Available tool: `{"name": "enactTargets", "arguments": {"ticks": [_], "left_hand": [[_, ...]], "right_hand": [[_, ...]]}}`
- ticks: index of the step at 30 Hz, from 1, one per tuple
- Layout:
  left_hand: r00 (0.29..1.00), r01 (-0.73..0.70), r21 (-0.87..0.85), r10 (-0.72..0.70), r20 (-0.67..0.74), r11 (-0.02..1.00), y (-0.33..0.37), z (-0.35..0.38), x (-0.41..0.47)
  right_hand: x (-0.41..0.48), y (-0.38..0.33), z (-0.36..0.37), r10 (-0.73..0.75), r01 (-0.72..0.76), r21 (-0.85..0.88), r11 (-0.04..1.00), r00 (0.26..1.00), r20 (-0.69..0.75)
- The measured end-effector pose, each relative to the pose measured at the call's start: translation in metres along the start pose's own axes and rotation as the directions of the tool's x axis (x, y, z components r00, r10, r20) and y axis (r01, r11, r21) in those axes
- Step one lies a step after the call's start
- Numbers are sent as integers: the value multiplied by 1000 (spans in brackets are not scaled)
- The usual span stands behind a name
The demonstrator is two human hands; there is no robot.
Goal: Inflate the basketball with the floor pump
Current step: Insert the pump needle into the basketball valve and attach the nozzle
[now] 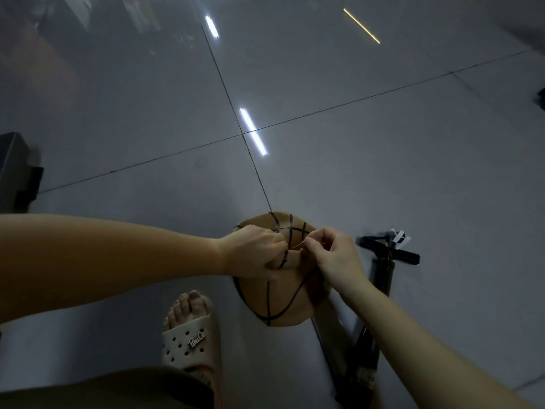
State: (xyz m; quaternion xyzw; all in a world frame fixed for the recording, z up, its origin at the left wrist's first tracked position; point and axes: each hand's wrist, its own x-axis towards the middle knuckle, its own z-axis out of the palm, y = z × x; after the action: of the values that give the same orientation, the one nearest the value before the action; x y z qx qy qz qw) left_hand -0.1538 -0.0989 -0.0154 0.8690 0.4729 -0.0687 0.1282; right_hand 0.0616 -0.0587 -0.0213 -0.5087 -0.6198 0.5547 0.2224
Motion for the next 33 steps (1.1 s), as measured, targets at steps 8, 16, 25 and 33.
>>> {"name": "enactTargets", "arguments": {"ticks": [8,16,25,33], "left_hand": [[1000,3,10,-2,-22,1000,4,7,2],[1000,-8,-44,8,5,999,7,-5,19],[1000,-14,-23,14,11,1000,8,-5,35],[1000,-19,-17,19,-17,1000,12,-6,38]], "right_hand": [[-4,4,-9,-9,7,79,997,1000,21],[-9,12,-17,-93,95,-29,995,994,63],[-5,17,-26,-106,108,-52,993,994,28],[-4,13,-29,-153,157,-91,983,987,48]]}}
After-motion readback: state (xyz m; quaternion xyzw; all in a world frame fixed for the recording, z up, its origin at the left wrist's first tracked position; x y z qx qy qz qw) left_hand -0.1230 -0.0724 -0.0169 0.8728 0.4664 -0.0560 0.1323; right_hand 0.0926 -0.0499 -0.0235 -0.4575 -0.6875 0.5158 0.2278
